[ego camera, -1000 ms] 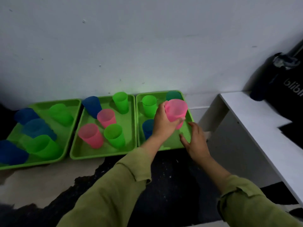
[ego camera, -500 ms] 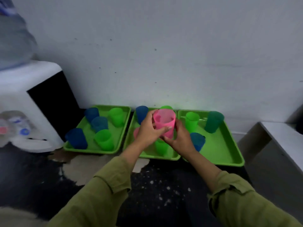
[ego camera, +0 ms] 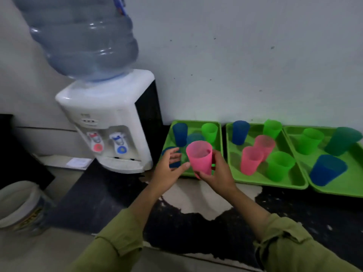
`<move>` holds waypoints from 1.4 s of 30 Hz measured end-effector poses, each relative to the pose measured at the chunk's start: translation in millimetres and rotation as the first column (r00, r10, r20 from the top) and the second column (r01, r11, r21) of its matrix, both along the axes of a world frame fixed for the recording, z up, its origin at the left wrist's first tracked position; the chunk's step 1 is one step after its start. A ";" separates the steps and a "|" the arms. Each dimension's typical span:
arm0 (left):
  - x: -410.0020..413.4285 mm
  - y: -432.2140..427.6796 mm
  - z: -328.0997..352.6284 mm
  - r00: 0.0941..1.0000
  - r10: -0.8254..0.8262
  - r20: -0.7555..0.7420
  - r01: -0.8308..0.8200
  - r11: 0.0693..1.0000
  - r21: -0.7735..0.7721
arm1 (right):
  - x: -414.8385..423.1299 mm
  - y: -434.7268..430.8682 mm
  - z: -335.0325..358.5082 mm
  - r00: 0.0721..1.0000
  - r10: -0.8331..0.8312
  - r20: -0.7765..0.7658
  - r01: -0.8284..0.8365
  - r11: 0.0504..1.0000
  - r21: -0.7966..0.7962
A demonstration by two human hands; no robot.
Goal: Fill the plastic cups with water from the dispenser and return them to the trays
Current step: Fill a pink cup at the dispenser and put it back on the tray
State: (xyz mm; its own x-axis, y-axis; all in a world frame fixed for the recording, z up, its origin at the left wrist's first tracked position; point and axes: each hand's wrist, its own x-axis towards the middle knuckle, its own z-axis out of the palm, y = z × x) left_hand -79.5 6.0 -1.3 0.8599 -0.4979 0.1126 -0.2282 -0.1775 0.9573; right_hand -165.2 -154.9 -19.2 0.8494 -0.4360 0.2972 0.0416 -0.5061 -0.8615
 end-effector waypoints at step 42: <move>249.1 218.1 -16.7 0.963 0.214 0.164 -0.258 0.908 0.331 | 251.6 279.7 -63.7 0.970 -0.071 -0.231 0.122 0.969 0.215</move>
State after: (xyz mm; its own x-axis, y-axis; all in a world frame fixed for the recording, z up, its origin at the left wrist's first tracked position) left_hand 169.6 224.1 -18.0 0.9479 -0.3082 0.0809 -0.2483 -0.5555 0.7936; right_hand 86.4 124.8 -82.8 0.8332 -0.5530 -0.0075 -0.2006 -0.2896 -0.9359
